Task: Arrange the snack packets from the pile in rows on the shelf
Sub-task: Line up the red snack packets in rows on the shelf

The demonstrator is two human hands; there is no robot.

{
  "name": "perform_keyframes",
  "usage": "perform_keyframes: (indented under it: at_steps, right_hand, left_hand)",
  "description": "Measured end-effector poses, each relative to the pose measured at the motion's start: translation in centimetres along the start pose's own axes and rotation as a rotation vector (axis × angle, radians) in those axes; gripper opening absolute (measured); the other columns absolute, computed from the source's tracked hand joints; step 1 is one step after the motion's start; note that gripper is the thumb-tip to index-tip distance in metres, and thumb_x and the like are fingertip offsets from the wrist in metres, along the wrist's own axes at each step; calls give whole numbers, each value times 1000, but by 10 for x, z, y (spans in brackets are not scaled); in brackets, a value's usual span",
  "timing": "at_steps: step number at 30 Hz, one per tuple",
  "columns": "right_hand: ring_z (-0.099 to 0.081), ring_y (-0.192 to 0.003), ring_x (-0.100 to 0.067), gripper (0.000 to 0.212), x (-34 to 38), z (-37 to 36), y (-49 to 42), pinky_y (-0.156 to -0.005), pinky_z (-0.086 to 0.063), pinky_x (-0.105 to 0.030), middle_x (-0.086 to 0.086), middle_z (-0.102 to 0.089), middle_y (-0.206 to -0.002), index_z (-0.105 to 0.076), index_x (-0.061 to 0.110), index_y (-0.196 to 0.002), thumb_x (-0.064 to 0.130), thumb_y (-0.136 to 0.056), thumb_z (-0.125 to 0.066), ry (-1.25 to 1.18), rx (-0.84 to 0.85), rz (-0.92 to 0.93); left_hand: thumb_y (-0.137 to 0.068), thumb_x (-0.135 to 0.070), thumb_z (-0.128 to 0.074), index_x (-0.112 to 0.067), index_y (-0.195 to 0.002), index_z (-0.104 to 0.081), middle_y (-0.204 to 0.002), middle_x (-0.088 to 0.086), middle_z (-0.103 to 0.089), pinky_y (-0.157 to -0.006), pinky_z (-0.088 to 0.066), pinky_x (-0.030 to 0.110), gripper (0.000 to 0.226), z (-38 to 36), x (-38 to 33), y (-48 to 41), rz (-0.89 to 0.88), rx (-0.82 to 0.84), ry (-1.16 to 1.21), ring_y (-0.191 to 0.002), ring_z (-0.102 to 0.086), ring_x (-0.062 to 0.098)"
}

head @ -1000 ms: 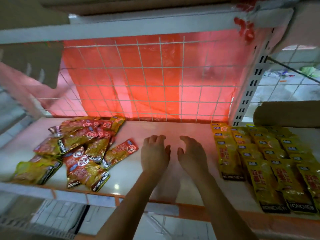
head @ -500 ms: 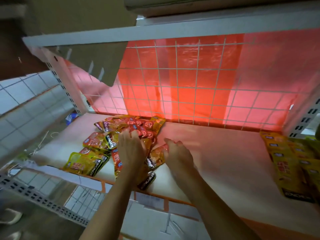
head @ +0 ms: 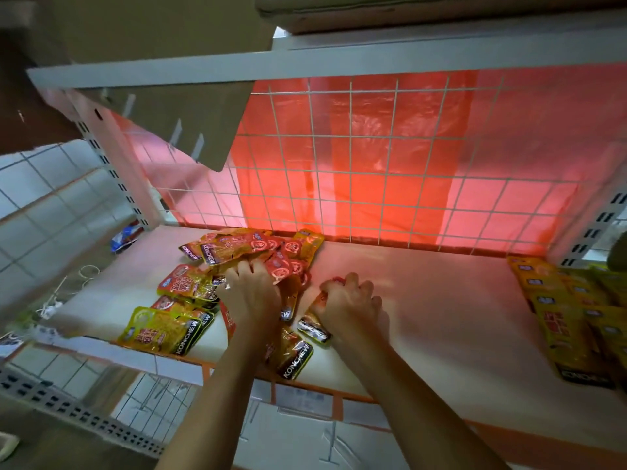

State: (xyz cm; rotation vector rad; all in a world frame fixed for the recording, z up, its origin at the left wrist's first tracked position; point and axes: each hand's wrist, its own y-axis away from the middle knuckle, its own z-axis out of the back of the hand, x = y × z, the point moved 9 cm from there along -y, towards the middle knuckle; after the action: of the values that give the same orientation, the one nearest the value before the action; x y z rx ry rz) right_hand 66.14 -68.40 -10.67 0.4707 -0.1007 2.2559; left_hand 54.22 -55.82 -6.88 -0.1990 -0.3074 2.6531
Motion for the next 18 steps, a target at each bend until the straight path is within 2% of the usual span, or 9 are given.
perform_keyframes:
  at_steps: [3,6,8,11,14,16,18]
  right_hand:
    - [-38,-118,-30,42,-13,7,3,-94,-35,-42,-7,-44,-127,-52,32,-126,32,-84,-59,-29,9,-23]
    - [-39,-121,-31,67,-36,12,5,-96,-37,-42,-12,-44,-128,-39,19,-131,41,-76,-72,-6,76,-163]
    - [-43,-121,-32,74,-50,13,7,-95,-39,-41,-14,-46,-130,-35,14,-130,39,-74,-75,-9,113,-239]
    - [-49,-118,-33,68,-64,16,11,-92,-42,-38,-13,-51,-126,-39,10,-125,33,-73,-75,-110,108,-247]
    - [-53,-109,-31,52,-75,18,16,-82,-43,-32,-13,-51,-118,-45,9,-121,24,-77,-69,-242,93,-207]
    - [-55,-102,-30,43,-86,20,20,-75,-42,-29,-11,-52,-112,-45,11,-118,16,-79,-64,-381,63,-221]
    - [-58,-88,-22,39,-100,23,25,-64,-43,-25,-4,-55,-99,-44,14,-115,11,-80,-61,-575,26,-245]
  left_hand:
    - [-88,-30,-51,-13,-104,-56,-109,10,-52,-91,-42,41,24,-7,-16,9,-68,17,50,-104,-49,29]
    - [-91,-32,-51,-12,-110,-56,-110,11,-53,-87,-45,37,29,-15,-39,21,-180,27,150,-103,-49,27]
    - [-93,-41,-46,-13,-113,-55,-111,10,-56,-85,-43,36,36,-15,-56,30,-240,20,162,-103,-51,28]
    - [-95,-46,-41,-16,-113,-48,-116,6,-55,-88,-42,37,36,-16,-78,44,-287,51,162,-112,-48,26]
    - [-99,-30,-37,-15,-114,-42,-116,5,-54,-93,-39,37,22,-16,-103,60,-344,98,159,-118,-45,26]
    - [-99,-20,-33,-13,-113,-42,-113,7,-54,-92,-38,36,19,-10,-120,69,-394,96,154,-113,-48,27]
    - [-99,-15,-34,-8,-112,-43,-108,11,-54,-87,-42,38,17,-3,-134,77,-426,109,285,-103,-53,30]
